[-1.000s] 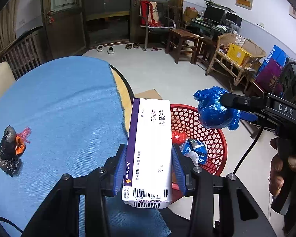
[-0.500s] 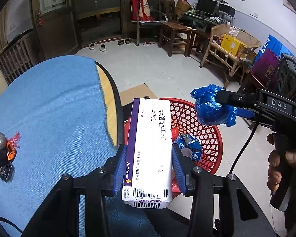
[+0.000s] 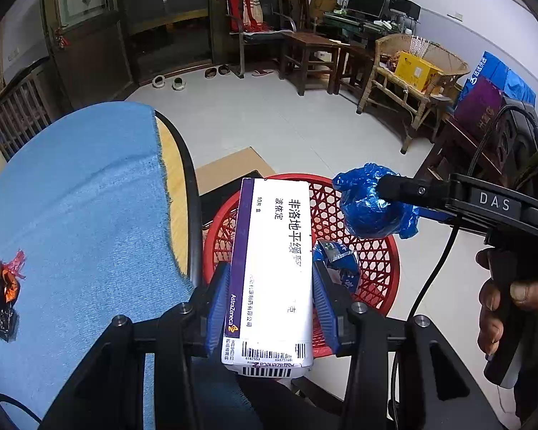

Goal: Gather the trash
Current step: 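Carry the medicine box and blue bag over the red wastebasket with both tools, then open the right tool over the basket while the left tool releases the medicine box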

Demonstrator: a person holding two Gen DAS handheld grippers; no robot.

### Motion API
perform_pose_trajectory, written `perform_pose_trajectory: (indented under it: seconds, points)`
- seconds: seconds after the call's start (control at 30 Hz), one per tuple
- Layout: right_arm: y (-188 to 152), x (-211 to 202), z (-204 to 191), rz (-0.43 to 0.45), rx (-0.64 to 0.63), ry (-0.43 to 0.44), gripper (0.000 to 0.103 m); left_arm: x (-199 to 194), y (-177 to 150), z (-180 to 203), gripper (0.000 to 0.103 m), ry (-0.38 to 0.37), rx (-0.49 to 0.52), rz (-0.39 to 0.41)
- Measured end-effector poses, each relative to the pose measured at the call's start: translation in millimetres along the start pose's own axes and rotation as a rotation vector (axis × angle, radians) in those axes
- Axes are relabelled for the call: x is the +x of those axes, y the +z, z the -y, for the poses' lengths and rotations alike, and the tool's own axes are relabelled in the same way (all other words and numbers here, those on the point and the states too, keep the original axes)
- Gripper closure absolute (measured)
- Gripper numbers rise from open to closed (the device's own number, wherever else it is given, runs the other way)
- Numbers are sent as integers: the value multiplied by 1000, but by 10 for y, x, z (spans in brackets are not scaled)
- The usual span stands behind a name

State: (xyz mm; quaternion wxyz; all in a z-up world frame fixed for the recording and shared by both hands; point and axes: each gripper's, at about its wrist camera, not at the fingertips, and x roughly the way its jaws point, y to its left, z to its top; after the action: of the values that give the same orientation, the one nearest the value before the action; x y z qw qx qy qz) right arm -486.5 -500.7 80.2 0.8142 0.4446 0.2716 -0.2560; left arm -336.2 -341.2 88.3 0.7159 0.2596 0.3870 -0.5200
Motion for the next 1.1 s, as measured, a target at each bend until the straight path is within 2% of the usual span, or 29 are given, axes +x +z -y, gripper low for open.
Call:
perform_pose_trajectory:
  seconds: [0.33,0.6,0.67,0.9,1.1]
  points:
    - [-14,72,120,-22,16,-10,33,65,32,56,56,-3,10,-12]
    - [-39,255,171,-102,50,16,27,82,47,57,56,-1,8,-18]
    - [-29,238,188,-92,63,14,23,81,48,51,56,-1,8,-18]
    - [44,97,252,-42,85,19,23,73,62,53,56,-8,13,-15]
    - [22,126,198,-60,52,25,23,59,44,30,56,-5,13,-11]
